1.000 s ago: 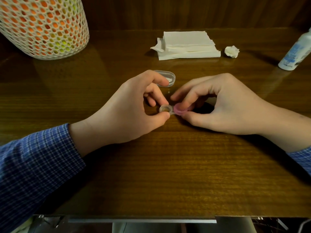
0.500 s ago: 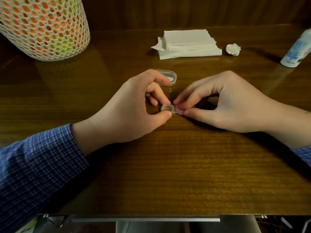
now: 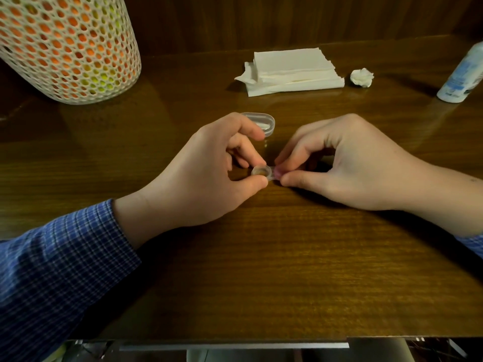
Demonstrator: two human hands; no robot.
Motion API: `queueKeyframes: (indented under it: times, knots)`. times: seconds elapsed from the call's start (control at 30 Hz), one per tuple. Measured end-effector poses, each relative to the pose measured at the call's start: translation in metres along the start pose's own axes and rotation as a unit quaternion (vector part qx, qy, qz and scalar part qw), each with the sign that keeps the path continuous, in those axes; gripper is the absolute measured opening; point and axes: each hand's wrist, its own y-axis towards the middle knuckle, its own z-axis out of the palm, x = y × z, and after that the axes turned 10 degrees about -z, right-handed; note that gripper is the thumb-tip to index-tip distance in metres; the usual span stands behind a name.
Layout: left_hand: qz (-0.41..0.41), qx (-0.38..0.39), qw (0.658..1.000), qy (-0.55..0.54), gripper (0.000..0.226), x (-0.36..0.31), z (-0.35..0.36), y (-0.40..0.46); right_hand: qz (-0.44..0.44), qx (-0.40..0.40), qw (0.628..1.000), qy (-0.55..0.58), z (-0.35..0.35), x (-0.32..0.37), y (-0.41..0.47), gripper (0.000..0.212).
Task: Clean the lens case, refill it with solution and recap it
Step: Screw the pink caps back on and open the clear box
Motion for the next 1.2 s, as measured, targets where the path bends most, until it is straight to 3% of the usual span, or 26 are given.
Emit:
queueKeyframes:
  times: [0.17, 0.4, 0.87, 1.03, 1.2]
  knots:
    - [-0.005, 0.002, 1.0, -0.007, 0.051, 0.0, -0.001, 0.0, 0.009, -0.049, 0.999, -0.012, 0.008, 0.003, 0.001, 0.016]
    - [-0.004, 0.007, 1.0, -0.016, 0.052, 0.0, 0.0, 0.0, 0.006, 0.022, 1.0, 0.01, -0.005, 0.002, 0.0, 0.011]
    - [0.0, -0.003, 1.0, -0.013, 0.041, 0.002, 0.001, -0.001, 0.015, -0.052, 0.997, -0.049, 0.014, 0.01, -0.005, 0.003]
    - [0.003, -0.008, 1.0, -0.009, 0.043, 0.003, 0.001, -0.002, 0.021, -0.054, 0.997, -0.051, 0.015, 0.014, -0.005, 0.01]
    - [0.002, -0.007, 1.0, -0.01, 0.047, 0.002, 0.003, -0.005, 0.033, -0.037, 0.997, -0.054, 0.015, 0.015, -0.004, 0.004]
